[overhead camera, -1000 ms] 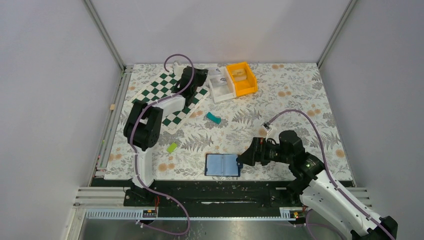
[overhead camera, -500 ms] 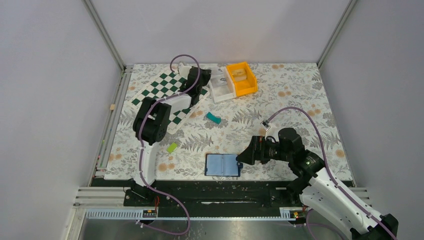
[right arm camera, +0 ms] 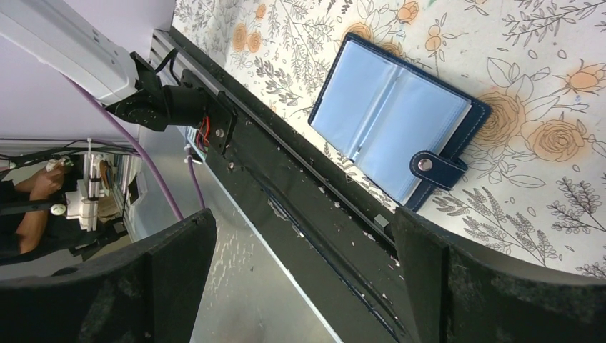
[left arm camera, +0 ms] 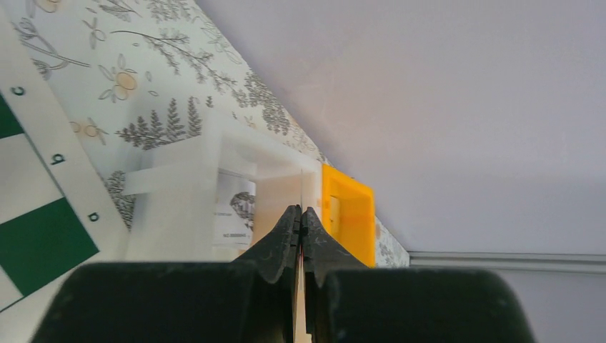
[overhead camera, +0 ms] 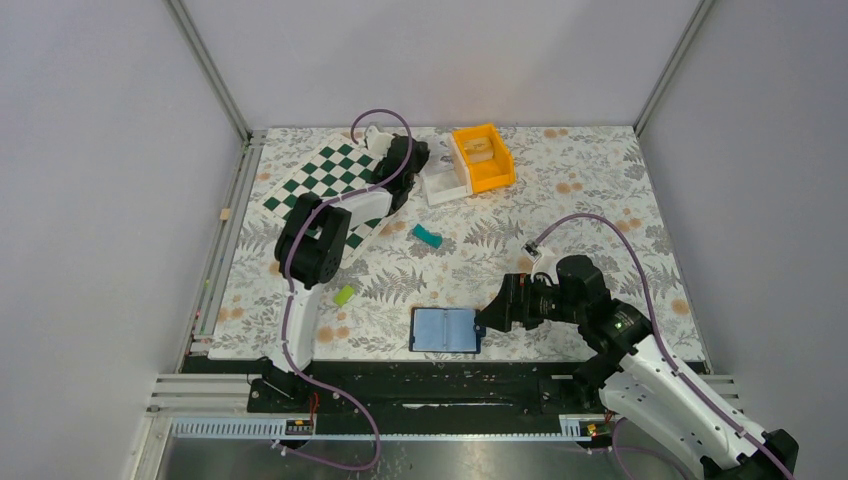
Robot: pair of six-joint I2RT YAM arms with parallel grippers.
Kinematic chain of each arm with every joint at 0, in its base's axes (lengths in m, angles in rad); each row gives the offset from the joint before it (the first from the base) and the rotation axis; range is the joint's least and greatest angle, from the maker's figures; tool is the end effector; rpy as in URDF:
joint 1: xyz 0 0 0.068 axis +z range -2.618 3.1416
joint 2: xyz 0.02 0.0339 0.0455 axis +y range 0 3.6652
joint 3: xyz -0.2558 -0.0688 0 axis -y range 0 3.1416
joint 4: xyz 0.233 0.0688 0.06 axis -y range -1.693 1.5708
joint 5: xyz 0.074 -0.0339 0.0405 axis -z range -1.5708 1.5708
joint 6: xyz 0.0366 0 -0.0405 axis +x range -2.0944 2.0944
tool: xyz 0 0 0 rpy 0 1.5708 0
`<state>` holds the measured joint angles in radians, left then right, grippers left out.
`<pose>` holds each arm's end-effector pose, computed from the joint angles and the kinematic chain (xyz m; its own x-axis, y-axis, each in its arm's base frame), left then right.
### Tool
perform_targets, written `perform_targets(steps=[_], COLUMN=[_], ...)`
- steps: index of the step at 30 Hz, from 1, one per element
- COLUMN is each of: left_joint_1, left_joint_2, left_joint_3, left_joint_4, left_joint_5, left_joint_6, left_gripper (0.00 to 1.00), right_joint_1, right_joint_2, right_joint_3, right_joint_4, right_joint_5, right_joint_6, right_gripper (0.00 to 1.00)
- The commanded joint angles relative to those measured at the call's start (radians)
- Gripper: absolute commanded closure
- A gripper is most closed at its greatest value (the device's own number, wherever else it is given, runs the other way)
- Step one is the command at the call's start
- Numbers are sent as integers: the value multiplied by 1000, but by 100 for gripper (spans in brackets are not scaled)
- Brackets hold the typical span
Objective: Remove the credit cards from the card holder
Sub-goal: Place the credit card in the storage box.
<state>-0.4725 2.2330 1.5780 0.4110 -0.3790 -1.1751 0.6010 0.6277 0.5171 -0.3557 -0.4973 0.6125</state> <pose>0.4544 -0.2171 0.1948 -0.1781 -0.8717 -0.4565 -0.1587 0.4833 -0.8609 0.1105 0.0970 0.2499 -0.7912 0.0702 -0.6076 -0.4810 0.5421 0.6890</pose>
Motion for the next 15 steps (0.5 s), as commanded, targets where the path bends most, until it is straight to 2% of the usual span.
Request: perform_targets(steps=[1,15], left_joint_1=[-3,-13], left_joint_2=[2,61], left_joint_3=[23,62], left_joint_4=[4,2], left_joint_5=[-73,-69], left_joint_6=[19,46], left_gripper=[100,100], right_joint_1=[-4,-4], right_joint_2=[-8,-14], right_joint_3=[48,54], right_joint_4=[-22,-54], right_joint_5=[28,50], right_joint_6=[-36,-58], right_gripper=[1,0])
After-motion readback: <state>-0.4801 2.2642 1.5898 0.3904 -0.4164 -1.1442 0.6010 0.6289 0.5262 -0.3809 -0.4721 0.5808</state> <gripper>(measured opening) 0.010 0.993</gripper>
